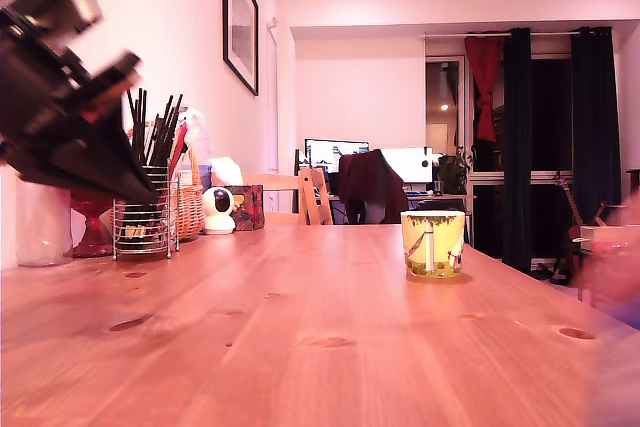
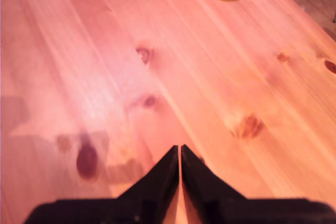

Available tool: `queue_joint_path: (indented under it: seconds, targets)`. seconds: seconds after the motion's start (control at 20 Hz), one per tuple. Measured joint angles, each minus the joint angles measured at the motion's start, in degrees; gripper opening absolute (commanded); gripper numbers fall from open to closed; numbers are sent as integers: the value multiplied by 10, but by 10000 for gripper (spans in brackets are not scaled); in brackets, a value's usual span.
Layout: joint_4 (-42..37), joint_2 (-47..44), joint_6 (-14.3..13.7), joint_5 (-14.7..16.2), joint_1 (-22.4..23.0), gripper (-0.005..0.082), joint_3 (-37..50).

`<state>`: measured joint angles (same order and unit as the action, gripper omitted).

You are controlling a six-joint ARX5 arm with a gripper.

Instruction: Pick the coffee capsule and then drop it inside the coffee cup in front of you

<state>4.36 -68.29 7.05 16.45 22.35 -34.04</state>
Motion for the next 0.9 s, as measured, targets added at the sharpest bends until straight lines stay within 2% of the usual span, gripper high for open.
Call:
queue_joint_path:
  seconds: [0.2,0.25,0.35,0.5,0.9]
  targets:
    - [20,29,6,-5,0,-19,5]
    - [20,34,17,-5,0,-19,5]
    - [21,41,23,-7,0,-19,5]
    - [30,41,23,-16,0,-19,5]
    - [42,41,23,-18,0,-19,5]
